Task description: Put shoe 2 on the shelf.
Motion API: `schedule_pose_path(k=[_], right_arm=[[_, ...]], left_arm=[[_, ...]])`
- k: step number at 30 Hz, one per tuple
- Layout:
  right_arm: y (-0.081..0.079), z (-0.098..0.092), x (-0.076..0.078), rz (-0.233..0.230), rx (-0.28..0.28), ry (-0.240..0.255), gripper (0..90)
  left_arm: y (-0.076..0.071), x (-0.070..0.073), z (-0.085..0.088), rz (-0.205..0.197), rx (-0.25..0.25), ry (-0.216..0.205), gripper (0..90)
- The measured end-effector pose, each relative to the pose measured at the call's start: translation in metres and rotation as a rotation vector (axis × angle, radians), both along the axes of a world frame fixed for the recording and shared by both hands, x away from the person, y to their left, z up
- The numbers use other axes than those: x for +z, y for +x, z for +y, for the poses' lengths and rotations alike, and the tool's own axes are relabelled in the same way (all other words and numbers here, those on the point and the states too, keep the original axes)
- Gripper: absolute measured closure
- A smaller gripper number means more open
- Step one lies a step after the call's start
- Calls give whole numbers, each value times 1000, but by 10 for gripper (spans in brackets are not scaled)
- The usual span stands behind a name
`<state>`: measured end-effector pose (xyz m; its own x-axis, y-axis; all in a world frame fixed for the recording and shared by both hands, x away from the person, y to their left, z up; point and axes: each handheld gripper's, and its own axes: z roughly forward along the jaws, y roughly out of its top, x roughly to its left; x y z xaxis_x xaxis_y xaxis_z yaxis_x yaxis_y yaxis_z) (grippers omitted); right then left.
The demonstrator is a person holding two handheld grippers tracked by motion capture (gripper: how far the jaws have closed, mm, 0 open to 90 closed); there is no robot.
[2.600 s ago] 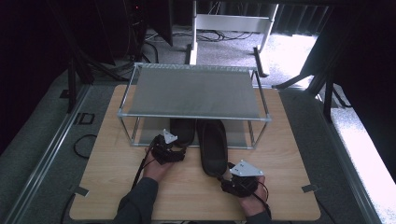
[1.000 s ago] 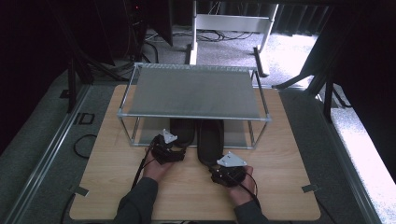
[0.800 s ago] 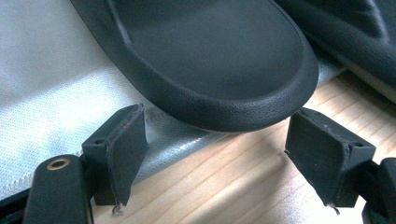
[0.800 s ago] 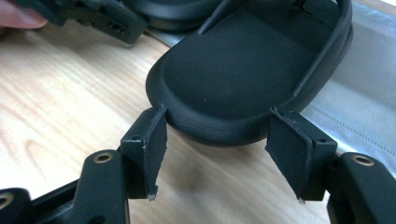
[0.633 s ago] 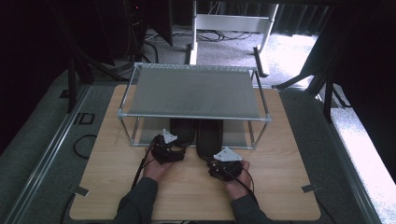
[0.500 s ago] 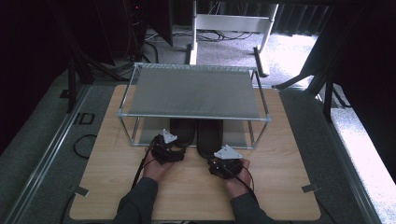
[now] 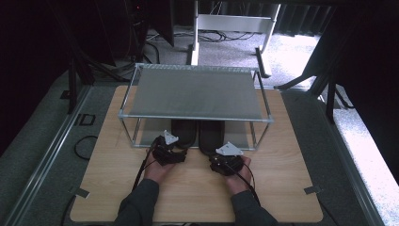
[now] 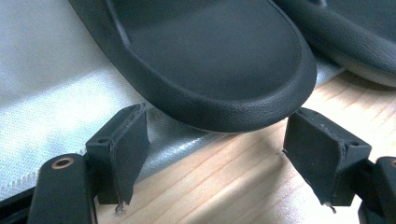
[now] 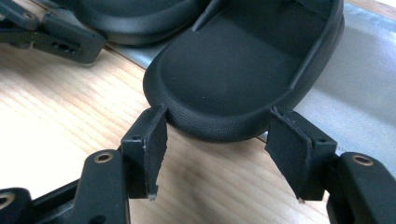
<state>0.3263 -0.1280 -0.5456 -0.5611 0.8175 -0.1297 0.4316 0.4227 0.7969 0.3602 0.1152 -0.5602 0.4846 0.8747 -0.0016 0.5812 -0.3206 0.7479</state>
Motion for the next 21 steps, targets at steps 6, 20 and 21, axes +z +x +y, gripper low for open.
schedule_pose_path(k=[6,20,21], right_arm=[[8,2,0,11,-8,4,380],[20,13,-1,35,5,19,403],[20,13,-1,33,5,19,404]], left_arm=[[0,0,0,-1,0,2,229],[0,0,0,-1,-1,0,230],[0,0,0,0,-1,0,230]])
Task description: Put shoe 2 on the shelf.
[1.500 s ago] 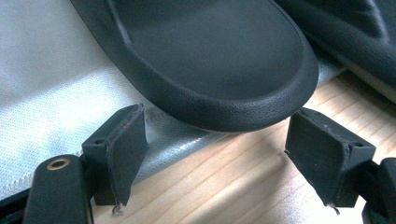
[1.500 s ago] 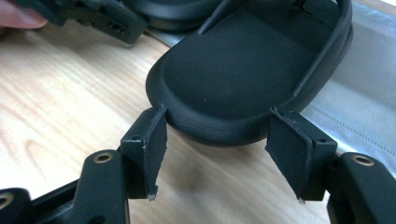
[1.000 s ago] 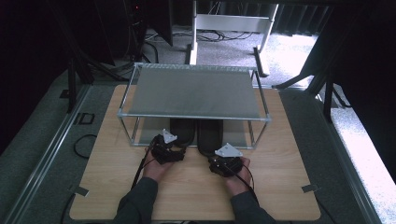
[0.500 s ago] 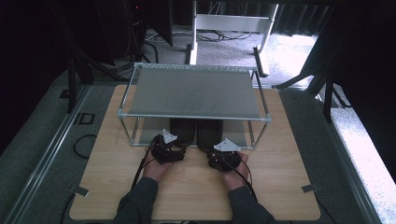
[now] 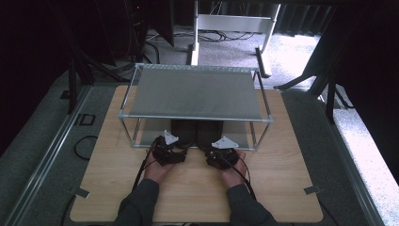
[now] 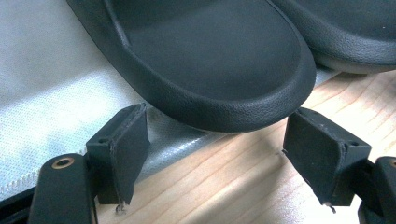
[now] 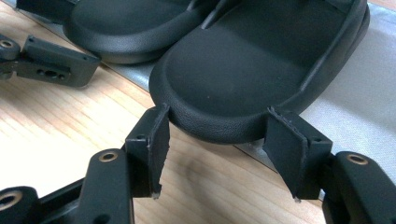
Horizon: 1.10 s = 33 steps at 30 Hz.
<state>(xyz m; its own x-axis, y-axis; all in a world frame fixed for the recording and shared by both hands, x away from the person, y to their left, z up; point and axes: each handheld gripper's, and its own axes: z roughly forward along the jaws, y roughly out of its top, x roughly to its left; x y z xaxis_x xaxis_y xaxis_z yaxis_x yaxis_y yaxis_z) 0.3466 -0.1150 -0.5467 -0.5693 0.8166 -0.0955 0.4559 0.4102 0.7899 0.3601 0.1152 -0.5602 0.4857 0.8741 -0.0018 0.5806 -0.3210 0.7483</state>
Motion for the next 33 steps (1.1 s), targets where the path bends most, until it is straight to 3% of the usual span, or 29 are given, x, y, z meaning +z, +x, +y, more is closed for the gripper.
schedule_pose_path(k=[15,20,27,33], right_arm=[[0,-4,1,-5,25,-5,400],[-7,-18,2,-23,17,-14,402],[-13,-42,-2,-10,-14,-26,402],[-14,-50,-3,4,-32,-18,402]], left_arm=[[-1,0,1,-6,0,-3,230],[-2,0,1,-9,3,-18,229],[-3,1,2,-15,7,-21,230],[-3,1,2,-15,7,-27,230]])
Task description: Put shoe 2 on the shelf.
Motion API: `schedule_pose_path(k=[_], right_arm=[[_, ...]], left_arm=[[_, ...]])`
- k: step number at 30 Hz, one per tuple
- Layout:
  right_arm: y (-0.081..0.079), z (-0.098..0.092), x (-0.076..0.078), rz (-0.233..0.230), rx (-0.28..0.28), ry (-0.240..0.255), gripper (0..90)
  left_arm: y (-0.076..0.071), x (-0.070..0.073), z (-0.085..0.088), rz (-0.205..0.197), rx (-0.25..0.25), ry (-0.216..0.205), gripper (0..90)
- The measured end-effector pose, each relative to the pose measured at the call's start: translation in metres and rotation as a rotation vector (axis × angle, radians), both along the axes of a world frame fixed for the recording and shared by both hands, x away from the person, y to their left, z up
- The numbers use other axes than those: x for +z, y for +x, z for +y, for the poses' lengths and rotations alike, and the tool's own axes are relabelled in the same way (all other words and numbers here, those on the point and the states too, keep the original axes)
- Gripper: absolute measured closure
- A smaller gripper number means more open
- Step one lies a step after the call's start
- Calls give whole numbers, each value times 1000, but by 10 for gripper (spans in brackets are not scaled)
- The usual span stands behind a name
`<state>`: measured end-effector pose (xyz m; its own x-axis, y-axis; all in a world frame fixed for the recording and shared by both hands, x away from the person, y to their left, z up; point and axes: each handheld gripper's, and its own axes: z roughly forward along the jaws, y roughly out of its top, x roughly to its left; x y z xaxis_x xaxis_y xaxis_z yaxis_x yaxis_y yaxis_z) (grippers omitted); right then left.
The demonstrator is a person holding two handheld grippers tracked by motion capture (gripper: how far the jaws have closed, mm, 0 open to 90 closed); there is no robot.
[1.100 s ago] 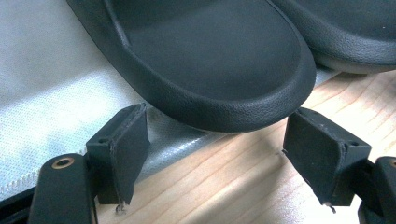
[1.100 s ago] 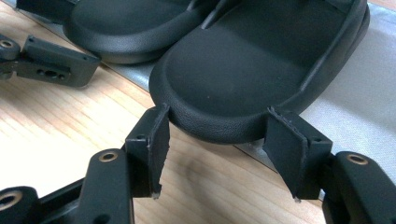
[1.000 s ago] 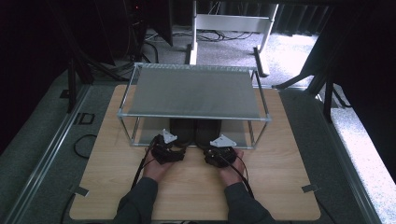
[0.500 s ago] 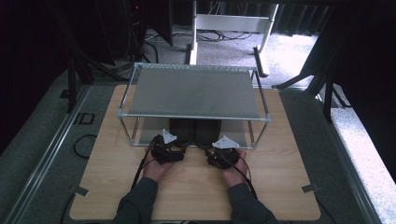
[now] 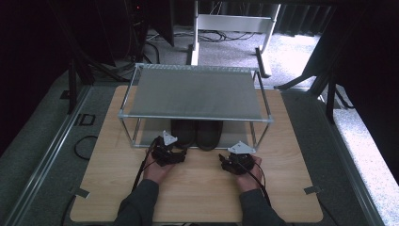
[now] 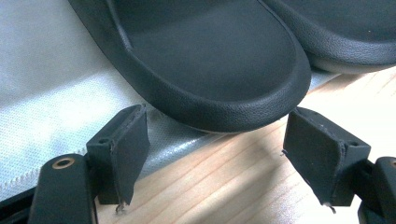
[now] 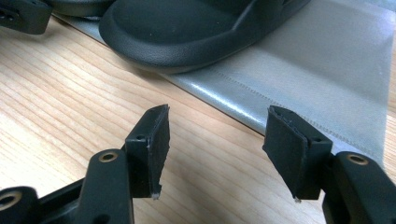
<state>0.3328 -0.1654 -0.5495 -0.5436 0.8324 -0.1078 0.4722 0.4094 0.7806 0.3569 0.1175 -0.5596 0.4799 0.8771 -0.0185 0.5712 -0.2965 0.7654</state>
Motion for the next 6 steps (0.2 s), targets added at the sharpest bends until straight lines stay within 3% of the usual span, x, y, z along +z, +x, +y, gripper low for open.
schedule_pose_path(k=[6], right_arm=[[-4,-8,2,9,-4,-2,400]], left_arm=[[-1,0,1,-4,1,-8,230]])
